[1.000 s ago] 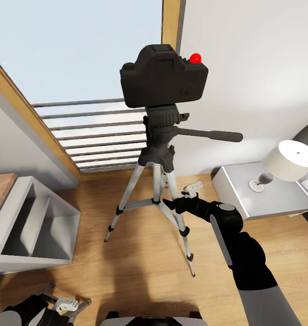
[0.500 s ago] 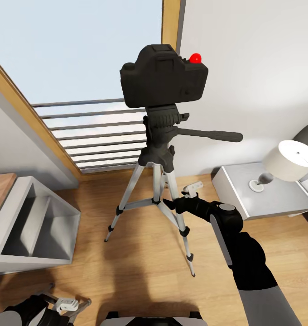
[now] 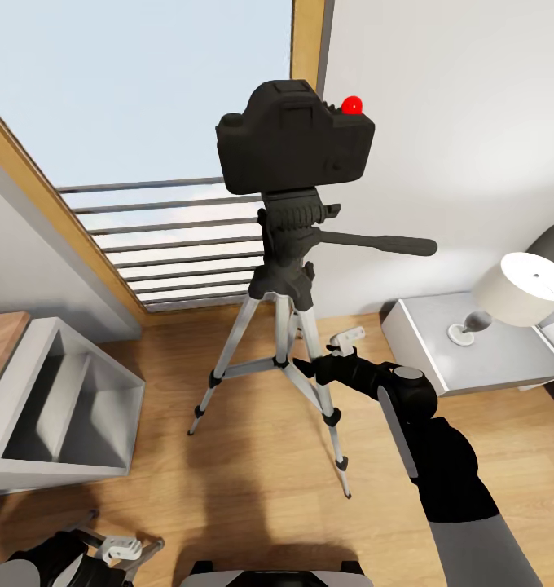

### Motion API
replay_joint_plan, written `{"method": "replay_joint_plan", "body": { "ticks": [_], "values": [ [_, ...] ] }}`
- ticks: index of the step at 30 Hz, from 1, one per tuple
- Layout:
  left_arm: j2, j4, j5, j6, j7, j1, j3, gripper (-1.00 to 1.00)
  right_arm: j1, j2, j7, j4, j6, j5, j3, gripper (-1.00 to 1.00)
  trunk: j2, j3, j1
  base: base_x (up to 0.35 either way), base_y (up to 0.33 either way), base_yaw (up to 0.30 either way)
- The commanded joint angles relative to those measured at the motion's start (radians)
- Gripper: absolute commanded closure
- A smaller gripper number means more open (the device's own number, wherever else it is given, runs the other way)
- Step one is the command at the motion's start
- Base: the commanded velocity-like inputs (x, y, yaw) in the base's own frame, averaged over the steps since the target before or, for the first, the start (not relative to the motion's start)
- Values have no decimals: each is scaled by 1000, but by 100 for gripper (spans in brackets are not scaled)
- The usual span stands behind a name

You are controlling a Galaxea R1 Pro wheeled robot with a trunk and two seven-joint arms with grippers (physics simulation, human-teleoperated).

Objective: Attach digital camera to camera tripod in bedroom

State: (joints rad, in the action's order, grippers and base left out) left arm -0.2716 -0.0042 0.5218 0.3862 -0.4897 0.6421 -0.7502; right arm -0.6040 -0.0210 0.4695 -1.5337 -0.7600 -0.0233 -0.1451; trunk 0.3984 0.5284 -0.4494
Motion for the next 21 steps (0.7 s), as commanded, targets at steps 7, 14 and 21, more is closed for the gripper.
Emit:
{"method": "replay_joint_plan", "body": {
  "ticks": [7,14,21],
  "values": [
    [0,0,11,6,-3,1,-8,-100,-1,0,8,-3,-8,-4,1,-100,2,1,-1,0,0,0],
    [0,0,10,6,-3,1,-8,-100,-1,14,16,-10,-11,-1,-1,-100,2,1,-1,0,0,0],
    [0,0,10,6,-3,1,-8,-100,-1,36,52,-23,-15,0,-3,-100,2,1,-1,0,0,0]
  ]
}}
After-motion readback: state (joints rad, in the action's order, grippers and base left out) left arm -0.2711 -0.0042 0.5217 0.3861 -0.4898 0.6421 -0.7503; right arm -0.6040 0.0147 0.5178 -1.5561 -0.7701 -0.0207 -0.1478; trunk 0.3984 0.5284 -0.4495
